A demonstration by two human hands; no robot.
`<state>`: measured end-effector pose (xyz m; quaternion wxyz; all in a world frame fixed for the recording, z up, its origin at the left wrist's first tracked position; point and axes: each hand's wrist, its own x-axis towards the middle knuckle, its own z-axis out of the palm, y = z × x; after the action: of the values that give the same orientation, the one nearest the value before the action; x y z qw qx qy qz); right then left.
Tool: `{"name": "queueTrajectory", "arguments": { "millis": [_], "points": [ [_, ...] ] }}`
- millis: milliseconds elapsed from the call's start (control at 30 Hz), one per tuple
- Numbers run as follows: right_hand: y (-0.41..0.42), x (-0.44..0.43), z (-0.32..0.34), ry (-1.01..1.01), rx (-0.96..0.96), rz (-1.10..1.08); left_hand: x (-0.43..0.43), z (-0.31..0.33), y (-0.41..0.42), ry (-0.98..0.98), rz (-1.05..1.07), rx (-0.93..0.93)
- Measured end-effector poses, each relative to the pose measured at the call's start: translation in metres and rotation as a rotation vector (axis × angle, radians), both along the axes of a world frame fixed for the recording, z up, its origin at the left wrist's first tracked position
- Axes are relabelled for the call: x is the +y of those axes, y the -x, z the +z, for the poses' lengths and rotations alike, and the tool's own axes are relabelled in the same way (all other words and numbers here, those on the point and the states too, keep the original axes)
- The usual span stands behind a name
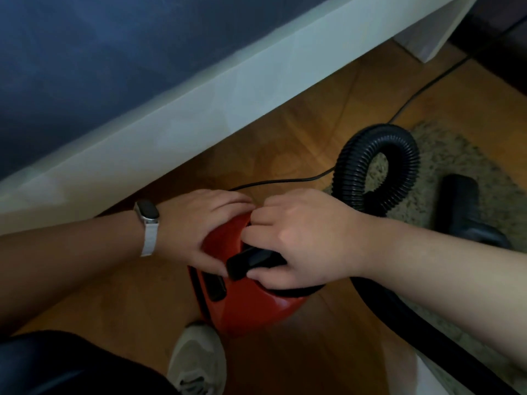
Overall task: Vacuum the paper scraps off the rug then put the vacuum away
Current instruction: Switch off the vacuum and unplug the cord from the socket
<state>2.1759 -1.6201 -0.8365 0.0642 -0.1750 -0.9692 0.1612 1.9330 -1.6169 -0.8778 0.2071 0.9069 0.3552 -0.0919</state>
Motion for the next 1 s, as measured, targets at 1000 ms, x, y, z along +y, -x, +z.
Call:
{"name": "queueTrajectory", "arguments": {
  "millis": [1000],
  "points": [
    [-0.219,0.044,0.129,0.129,-0.211,-0.874,0.1,0.164,-0.202,-0.172,0.152,-0.063]
  ]
}}
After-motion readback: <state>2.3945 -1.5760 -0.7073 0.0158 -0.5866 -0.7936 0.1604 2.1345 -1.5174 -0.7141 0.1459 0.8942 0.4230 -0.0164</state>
